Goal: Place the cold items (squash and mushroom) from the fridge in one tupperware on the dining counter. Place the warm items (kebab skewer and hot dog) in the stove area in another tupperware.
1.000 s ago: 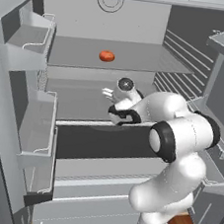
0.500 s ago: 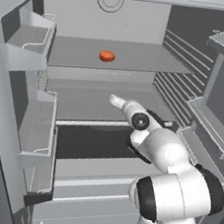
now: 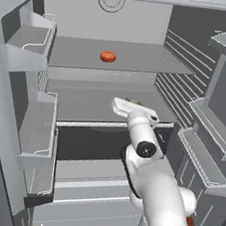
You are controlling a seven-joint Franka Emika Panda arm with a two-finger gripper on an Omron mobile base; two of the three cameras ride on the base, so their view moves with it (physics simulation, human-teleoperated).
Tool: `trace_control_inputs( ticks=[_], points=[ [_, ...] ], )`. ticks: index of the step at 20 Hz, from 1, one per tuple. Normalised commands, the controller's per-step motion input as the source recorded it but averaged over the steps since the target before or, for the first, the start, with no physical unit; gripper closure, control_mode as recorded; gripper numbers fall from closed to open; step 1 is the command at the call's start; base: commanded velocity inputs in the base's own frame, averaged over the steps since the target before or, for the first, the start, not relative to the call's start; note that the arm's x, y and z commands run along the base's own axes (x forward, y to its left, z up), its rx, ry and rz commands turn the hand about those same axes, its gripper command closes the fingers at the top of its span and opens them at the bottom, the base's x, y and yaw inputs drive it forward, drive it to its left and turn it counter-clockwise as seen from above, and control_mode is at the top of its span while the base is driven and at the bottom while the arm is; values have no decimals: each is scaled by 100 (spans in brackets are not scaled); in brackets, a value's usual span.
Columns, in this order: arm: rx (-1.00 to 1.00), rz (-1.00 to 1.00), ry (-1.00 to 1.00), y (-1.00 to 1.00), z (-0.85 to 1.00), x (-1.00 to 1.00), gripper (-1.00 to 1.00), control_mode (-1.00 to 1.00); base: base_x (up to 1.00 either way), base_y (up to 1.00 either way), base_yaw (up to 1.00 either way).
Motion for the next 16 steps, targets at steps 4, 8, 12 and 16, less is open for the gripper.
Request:
trace_control_inputs(
  ticks=[4,8,12,16],
  points=[
    [13,-9,7,-13,14,-72,100,-100,0,0,0],
    [56,-13,10,-47,17,-92,100,-100,0,0,0],
    [41,-16,38,-39,26,-79,100,-100,0,0,0],
    [16,-18,63,-26,6,-45,100,-100,0,0,0]
  ],
)
